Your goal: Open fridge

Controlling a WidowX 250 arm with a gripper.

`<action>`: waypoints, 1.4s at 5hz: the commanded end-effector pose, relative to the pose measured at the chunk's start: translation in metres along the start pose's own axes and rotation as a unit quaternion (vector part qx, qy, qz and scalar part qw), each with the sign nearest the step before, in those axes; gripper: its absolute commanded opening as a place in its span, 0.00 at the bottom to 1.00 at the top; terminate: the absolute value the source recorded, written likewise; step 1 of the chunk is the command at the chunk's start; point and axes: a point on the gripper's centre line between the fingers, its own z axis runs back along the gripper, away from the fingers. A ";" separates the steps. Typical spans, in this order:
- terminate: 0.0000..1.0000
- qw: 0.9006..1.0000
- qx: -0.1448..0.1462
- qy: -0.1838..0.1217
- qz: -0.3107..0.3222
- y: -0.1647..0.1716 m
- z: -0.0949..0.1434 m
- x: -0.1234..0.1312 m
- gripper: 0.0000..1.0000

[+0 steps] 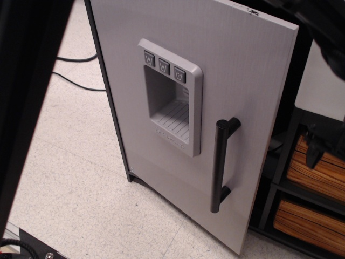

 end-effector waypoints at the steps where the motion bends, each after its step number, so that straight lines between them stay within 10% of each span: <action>1: 0.00 0.997 0.051 -0.032 0.055 0.039 0.034 0.012 1.00; 7: 0.00 0.994 0.050 0.011 0.093 0.208 0.108 -0.120 1.00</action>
